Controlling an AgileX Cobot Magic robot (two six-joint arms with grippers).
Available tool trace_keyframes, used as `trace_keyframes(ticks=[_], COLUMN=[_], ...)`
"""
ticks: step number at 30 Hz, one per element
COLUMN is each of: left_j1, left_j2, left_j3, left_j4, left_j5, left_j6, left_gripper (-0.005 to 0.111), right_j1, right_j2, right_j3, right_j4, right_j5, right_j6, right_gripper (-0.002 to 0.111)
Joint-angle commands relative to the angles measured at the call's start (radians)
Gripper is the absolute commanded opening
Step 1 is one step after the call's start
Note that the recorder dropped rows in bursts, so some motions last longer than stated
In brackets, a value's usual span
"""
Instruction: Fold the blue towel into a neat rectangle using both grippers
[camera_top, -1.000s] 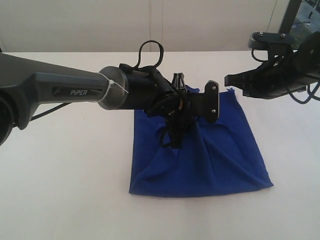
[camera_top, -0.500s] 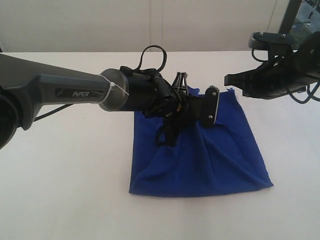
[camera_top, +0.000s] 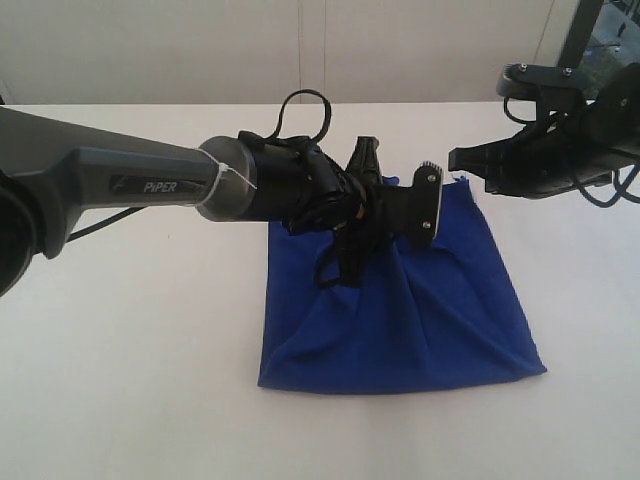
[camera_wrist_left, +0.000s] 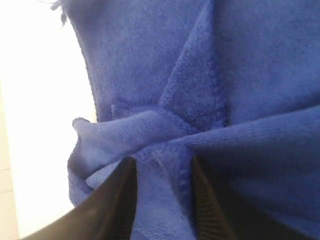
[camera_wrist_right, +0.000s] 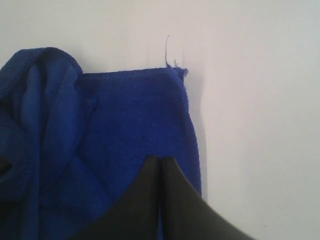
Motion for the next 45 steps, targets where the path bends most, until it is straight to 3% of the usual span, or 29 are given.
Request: trace_keyframes(ticks=[1, 5, 12, 18, 22, 30, 35, 42, 45], left_j1=[0.000, 0.000, 0.000, 0.000, 0.002, 0.135, 0.209, 0.232, 0.232], left_j2=[-0.001, -0.001, -0.001, -0.006, -0.044, -0.144, -0.160, -0.158, -0.136], left_j3=[-0.001, -0.001, -0.001, -0.001, -0.001, -0.001, -0.001, 0.023, 0.024], left_j4=[0.008, 0.008, 0.008, -0.001, -0.025, -0.032, -0.034, -0.045, -0.052], left_j5=[-0.015, -0.012, 0.001, 0.001, 0.011, 0.202, 0.334, 0.343, 0.338], left_j6=[-0.019, -0.021, -0.021, -0.024, -0.119, -0.374, -0.387, -0.387, -0.387], left_gripper=[0.041, 0.034, 0.000, 0.000, 0.000, 0.000, 0.000, 0.000, 0.000], right_j1=[-0.004, -0.004, -0.004, -0.004, -0.004, -0.004, -0.004, -0.004, -0.004], right_j2=[0.000, 0.000, 0.000, 0.000, 0.000, 0.016, 0.059, 0.147, 0.215], right_j3=[-0.005, -0.005, -0.005, -0.005, -0.005, -0.042, -0.072, -0.110, -0.203], right_j4=[0.006, 0.006, 0.006, 0.006, 0.009, 0.052, 0.066, 0.179, 0.344], right_j5=[-0.002, -0.002, -0.002, 0.004, 0.008, 0.075, 0.111, 0.109, 0.174], right_j6=[0.001, 0.001, 0.001, 0.001, 0.001, -0.020, -0.036, -0.111, -0.282], right_gripper=[0.000, 0.000, 0.000, 0.000, 0.000, 0.000, 0.000, 0.000, 0.000])
